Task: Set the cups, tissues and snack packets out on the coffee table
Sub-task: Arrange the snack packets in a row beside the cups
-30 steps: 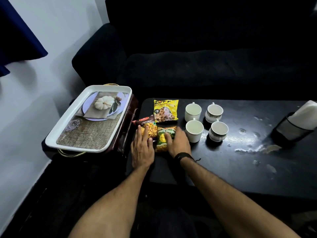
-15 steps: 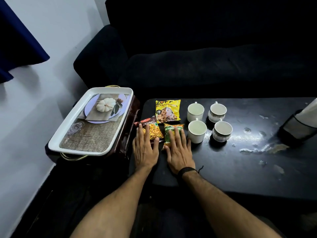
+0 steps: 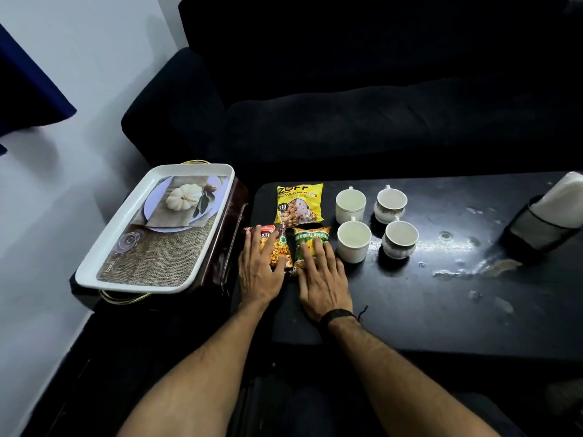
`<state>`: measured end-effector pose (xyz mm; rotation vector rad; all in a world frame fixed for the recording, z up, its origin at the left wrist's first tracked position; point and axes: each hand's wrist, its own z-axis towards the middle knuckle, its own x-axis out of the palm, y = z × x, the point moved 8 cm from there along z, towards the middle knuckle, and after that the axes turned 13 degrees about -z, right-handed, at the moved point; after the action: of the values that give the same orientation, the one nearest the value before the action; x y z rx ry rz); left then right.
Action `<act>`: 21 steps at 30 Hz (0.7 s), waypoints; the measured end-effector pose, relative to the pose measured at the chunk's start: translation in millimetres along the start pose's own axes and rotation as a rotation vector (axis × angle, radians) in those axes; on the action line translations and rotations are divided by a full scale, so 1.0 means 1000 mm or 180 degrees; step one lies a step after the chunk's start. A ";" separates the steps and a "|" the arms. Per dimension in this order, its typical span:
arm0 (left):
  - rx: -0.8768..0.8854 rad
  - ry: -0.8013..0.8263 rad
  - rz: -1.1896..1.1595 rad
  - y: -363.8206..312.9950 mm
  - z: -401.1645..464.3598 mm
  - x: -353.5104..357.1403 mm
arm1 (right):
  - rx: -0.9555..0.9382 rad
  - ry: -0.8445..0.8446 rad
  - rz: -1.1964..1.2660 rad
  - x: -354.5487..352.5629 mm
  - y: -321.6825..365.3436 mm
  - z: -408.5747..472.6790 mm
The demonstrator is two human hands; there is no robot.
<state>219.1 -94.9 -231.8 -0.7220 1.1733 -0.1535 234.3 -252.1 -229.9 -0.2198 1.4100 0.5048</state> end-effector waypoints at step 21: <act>0.0113 0.0048 0.0172 -0.011 -0.035 -0.006 | 0.0087 0.0018 -0.0069 -0.002 -0.002 -0.002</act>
<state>188.6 -115.6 -227.1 -0.6584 1.2004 -0.1345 233.9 -255.4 -228.7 -0.2144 1.4178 0.4672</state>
